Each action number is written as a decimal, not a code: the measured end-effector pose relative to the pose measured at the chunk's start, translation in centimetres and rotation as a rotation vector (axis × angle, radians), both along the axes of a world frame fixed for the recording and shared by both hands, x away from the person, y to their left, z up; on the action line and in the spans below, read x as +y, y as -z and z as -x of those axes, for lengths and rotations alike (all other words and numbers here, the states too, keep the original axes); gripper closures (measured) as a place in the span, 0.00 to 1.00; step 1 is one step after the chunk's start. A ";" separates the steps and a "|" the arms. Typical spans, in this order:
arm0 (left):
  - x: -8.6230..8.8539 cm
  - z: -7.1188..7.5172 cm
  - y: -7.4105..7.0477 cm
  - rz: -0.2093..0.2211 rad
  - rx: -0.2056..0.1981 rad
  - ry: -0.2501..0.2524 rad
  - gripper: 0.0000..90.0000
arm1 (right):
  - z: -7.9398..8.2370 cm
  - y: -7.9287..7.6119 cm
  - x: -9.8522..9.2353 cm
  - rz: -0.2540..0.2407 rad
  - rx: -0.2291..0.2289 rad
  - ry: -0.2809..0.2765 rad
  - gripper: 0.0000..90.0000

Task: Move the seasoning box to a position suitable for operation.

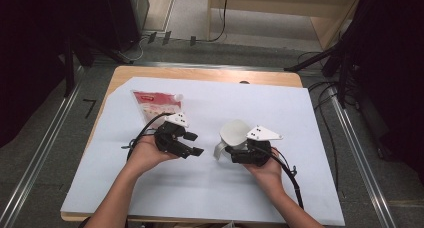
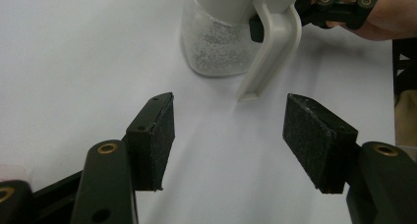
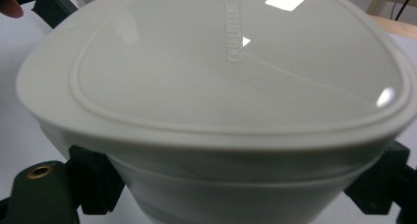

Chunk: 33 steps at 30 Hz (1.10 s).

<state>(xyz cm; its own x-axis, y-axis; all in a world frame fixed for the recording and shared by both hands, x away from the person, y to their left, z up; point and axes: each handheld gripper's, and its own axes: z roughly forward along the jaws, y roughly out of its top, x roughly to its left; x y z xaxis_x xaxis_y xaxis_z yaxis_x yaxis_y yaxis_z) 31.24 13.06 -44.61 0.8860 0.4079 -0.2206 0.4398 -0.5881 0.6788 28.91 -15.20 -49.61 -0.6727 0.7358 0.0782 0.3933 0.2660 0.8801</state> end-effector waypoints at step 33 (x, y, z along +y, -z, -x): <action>0.1 0.0 -0.2 0.004 0.000 -0.006 0.44 | 1.9 -2.0 -2.2 -0.004 0.106 -0.038 0.09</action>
